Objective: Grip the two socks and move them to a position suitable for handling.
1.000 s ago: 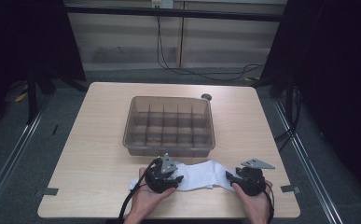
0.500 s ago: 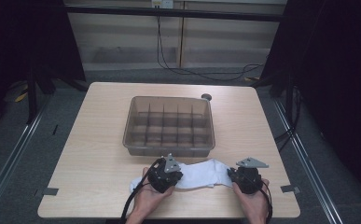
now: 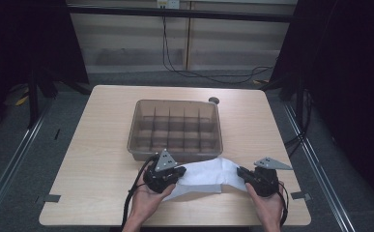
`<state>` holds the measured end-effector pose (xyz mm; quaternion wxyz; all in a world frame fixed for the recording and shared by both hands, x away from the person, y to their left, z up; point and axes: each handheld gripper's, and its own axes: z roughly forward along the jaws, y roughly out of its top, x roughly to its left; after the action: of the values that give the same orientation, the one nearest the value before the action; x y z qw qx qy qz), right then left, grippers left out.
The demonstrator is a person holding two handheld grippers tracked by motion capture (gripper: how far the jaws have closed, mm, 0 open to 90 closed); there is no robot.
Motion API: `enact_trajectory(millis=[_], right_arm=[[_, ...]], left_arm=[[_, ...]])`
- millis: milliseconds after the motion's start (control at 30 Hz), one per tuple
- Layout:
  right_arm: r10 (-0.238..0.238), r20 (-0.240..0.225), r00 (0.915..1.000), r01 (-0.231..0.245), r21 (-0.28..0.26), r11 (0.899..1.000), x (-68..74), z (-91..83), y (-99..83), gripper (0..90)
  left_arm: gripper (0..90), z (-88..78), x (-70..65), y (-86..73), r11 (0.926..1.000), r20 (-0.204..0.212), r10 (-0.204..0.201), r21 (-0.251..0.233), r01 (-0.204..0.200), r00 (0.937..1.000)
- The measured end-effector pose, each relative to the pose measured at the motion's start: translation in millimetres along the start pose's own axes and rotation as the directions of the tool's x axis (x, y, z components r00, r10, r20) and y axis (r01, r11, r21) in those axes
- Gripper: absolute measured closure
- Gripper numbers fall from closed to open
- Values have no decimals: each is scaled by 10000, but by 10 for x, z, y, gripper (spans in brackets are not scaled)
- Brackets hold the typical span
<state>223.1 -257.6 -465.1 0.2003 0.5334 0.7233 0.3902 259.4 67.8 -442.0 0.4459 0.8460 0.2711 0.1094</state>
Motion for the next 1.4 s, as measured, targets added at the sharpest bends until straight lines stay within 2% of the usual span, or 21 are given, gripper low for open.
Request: enact_trajectory(millis=[167, 367, 567, 633, 667, 767, 833, 967, 1000, 1133, 1200, 1233, 1267, 1300, 1333, 1367, 1400], right_arm=[[-346, -386, 9987, 350, 84, 9994, 137, 22, 71, 852], [-710, -855, 9938, 737, 286, 9969, 335, 174, 115, 852], [-1070, -1174, 9873, 1133, 486, 9924, 521, 323, 179, 852], [-1060, -1311, 9857, 1131, 473, 9925, 546, 364, 196, 852], [-1063, -1363, 9849, 1136, 466, 9924, 558, 378, 205, 851], [-1228, -1498, 9811, 1308, 447, 9904, 617, 404, 231, 851], [-1282, -1575, 9792, 1369, 458, 9895, 657, 430, 243, 852], [-1429, -1730, 9745, 1520, 404, 9876, 697, 503, 251, 852], [-1428, -1809, 9731, 1533, 454, 9871, 698, 531, 254, 852], [-1591, -1804, 9706, 1728, 630, 9829, 732, 578, 249, 851], [-1597, -1814, 9704, 1745, 687, 9823, 736, 606, 231, 851], [-1580, -1901, 9690, 1739, 700, 9823, 735, 625, 219, 851], [-1559, -1869, 9699, 1729, 779, 9819, 741, 645, 205, 851], [-1608, -1838, 9697, 1794, 897, 9797, 740, 666, 186, 850], [-1595, -1840, 9699, 1798, 995, 9787, 735, 686, 166, 849], [-1547, -1845, 9706, 1767, 1093, 9782, 718, 707, 140, 847], [-1499, -1852, 9712, 1731, 1163, 9780, 706, 715, 124, 846]], left_arm=[[884, -175, 41, -87, 9997, -219, -166, -190, 162, 9996], [884, -364, 121, -317, 9973, -587, -735, -135, 728, 9956], [884, -500, 148, -463, 9965, -1030, -833, 2, 838, 9912], [884, -543, 155, -493, 9959, -1116, -907, -33, 909, 9896], [884, -570, 162, -508, 9966, -1196, -819, 27, 828, 9894], [884, -635, 161, -557, 9939, -1337, -1097, -55, 1100, 9849], [884, -678, 143, -594, 9941, -1512, -1074, -43, 1080, 9826], [884, -672, 176, -658, 9920, -1610, -1230, 74, 1258, 9793], [884, -676, 184, -664, 9933, -1621, -1089, 213, 1138, 9807], [884, -648, 183, -706, 9923, -1684, -1095, 385, 1176, 9796], [883, -615, 180, -733, 9916, -1993, -930, 698, 1088, 9755], [883, -596, 198, -755, 9905, -1769, -961, 804, 1117, 9795], [883, -570, 207, -783, 9884, -1569, -1151, 808, 1289, 9809], [883, -545, 211, -807, 9871, -1637, -1120, 955, 1287, 9801], [883, -513, 220, -845, 9853, -1457, -1248, 980, 1399, 9814], [883, -494, 223, -867, 9846, -1420, -1334, 943, 1475, 9808], [883, -458, 233, -899, 9824, -1428, -1334, 1116, 1499, 9807]])
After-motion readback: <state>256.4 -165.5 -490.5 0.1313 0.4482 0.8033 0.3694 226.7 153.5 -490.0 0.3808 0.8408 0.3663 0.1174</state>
